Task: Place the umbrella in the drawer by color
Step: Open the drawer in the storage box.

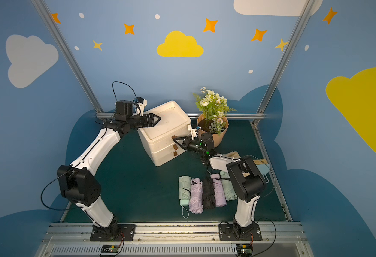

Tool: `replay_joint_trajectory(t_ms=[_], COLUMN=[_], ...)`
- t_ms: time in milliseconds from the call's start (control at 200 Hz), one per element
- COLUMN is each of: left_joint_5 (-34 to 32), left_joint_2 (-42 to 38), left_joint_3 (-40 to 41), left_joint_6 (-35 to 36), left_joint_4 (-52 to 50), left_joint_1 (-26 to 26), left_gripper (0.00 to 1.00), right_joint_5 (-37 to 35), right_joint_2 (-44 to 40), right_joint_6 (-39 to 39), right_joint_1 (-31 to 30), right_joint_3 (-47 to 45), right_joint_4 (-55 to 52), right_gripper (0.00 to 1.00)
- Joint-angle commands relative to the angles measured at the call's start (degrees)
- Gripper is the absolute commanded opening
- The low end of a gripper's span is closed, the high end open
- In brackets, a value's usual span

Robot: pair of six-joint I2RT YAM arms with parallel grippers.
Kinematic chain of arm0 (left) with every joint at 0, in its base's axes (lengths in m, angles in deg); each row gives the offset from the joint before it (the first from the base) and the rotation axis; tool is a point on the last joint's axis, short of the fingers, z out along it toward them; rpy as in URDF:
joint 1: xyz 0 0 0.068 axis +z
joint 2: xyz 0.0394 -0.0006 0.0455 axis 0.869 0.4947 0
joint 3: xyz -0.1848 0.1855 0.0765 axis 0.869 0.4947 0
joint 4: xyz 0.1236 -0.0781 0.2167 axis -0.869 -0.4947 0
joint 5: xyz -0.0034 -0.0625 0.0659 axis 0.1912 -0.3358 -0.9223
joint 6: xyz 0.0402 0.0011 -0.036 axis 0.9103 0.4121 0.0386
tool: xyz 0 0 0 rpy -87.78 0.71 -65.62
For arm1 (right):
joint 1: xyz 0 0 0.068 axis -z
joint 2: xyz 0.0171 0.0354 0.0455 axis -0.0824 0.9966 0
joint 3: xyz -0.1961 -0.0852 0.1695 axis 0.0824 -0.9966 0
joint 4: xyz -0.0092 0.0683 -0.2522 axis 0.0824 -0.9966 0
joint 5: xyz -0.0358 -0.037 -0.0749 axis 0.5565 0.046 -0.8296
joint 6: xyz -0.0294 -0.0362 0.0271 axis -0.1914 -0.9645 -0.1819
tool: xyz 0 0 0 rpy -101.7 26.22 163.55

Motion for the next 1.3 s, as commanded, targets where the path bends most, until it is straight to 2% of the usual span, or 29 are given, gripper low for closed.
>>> replay_joint_trajectory(t_ms=[0,285,466,731,941,1026,1106,1221,1296], left_joint_5=[-2.0,-2.1,-2.0,-1.9,-1.7,-1.3,-2.1,-2.9,-2.9], left_joint_2=[0.5,0.8,0.9,0.7,0.0,-1.2,-2.8,-6.2,-8.8], left_joint_3=[2.1,1.9,1.9,2.0,2.0,2.6,3.4,6.5,8.7], left_joint_6=[-0.2,-0.1,-0.1,-0.1,-0.6,-0.8,-1.3,-2.2,-2.4], left_joint_4=[-4.2,-4.1,-4.2,-4.0,-3.4,-2.5,-1.9,1.3,3.0], left_joint_1=[0.9,1.2,1.4,1.5,1.5,1.5,1.5,1.6,1.5], left_gripper=[0.76,0.77,0.77,0.78,0.81,0.83,0.87,0.90,0.91], right_joint_5=[-1.2,-0.3,-1.3,-3.8,-4.8,-4.1,-6.6,-16.3,-20.9], right_joint_2=[-3.2,-9.1,-16.5,-27.2,-30.7,-31.5,-33.3,-37.6,-40.1], right_joint_6=[-1.0,-3.6,-7.6,-19.4,-25.3,-28.3,-33.7,-41.6,-44.7], right_joint_1=[-0.1,-0.1,0.7,1.2,2.0,2.8,3.1,3.1,3.0], right_joint_3=[-2.2,-8.8,-12.7,-12.1,-11.5,-9.9,-6.7,-2.1,0.5], right_joint_4=[0.1,-5.9,-12.6,-36.3,-46.4,-50.3,-59.4,-75.9,-85.7], right_gripper=[0.00,0.00,0.00,0.00,0.00,0.21,0.39,0.56,0.62])
